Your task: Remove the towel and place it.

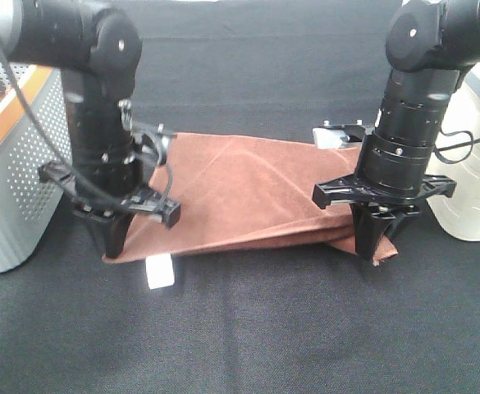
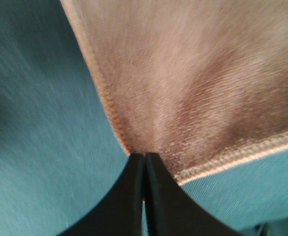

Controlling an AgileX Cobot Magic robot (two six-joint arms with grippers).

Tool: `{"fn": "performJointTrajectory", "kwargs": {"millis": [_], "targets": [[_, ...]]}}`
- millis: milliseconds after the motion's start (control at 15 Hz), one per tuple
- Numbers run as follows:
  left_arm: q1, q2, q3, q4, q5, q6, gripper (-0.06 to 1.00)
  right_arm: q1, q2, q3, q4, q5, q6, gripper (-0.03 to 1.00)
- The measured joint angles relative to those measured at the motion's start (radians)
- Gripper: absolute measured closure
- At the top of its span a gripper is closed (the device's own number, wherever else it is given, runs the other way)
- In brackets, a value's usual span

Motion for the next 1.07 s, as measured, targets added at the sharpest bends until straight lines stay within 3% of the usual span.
{"fn": "performJointTrajectory", "kwargs": {"millis": [133, 267, 333, 400, 467, 600, 667, 800, 1067], "targets": [[0.000, 0.000, 0.006, 0.000, -0.001, 0.000, 0.94, 0.000, 0.000, 0.000, 0.000, 0.019, 0.005, 0.65], [0.000, 0.000, 0.006, -0.005, -0.001, 0.000, 0.92, 0.000, -0.001, 0.000, 0.000, 0.032, 0.024, 0.42], [-0.003, 0.000, 0.006, -0.009, -0.001, 0.000, 0.79, 0.000, -0.001, 0.000, 0.000, 0.044, 0.026, 0.30], [-0.008, 0.000, 0.006, -0.010, 0.000, 0.005, 0.66, 0.000, -0.001, 0.000, 0.000, 0.058, 0.026, 0.26], [-0.008, 0.000, 0.006, -0.010, 0.000, 0.005, 0.66, 0.000, -0.001, 0.000, 0.000, 0.058, 0.026, 0.26], [-0.009, 0.000, 0.006, -0.015, 0.000, 0.027, 0.34, 0.000, -0.001, 0.000, 0.000, 0.084, 0.026, 0.25], [-0.009, 0.000, 0.006, -0.015, 0.000, 0.039, 0.25, 0.000, -0.001, 0.000, 0.000, 0.086, 0.026, 0.24], [-0.009, -0.014, 0.008, -0.017, 0.000, 0.041, 0.18, 0.000, -0.006, 0.000, 0.000, 0.089, 0.026, 0.24], [-0.009, -0.125, 0.009, -0.021, 0.000, 0.041, 0.18, 0.000, -0.098, 0.002, 0.002, 0.090, 0.026, 0.24]]}}
